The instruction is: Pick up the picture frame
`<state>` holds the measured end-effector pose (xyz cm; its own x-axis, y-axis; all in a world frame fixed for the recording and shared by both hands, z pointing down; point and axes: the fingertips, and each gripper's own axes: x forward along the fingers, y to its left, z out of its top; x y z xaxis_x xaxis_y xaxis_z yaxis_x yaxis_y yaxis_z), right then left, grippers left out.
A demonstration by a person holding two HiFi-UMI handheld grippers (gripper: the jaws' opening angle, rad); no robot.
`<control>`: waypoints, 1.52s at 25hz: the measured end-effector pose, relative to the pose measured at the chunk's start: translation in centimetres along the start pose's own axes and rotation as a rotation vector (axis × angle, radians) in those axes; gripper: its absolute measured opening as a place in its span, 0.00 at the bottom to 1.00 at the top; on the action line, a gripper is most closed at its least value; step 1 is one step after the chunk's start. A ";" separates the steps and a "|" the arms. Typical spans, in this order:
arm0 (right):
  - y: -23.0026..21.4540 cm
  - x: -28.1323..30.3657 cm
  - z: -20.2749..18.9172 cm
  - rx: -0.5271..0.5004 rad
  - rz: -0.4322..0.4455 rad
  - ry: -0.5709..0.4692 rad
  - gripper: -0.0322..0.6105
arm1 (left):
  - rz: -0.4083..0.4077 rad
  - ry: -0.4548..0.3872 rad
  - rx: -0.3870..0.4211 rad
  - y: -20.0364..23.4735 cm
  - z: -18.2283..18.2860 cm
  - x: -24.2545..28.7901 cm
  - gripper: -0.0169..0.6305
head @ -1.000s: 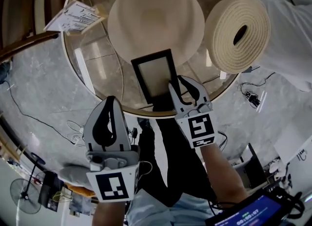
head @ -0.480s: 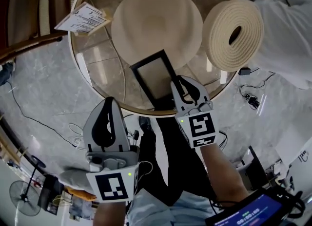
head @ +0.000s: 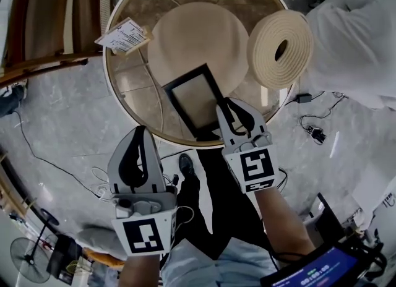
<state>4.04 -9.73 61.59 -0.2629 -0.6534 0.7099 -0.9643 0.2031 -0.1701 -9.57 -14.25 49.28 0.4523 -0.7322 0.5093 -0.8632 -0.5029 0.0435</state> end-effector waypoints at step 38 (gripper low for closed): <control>15.3 -39.7 31.7 -0.341 -0.160 -0.797 0.17 | 0.108 -0.576 0.175 -0.4 29.7 -30.1 0.05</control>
<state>-1.38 -3.82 9.15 -0.1932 -0.9812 -0.0016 -0.9625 0.1892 0.1942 -16.21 -5.64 8.45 0.4551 -0.8893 -0.0459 -0.8834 -0.4444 -0.1486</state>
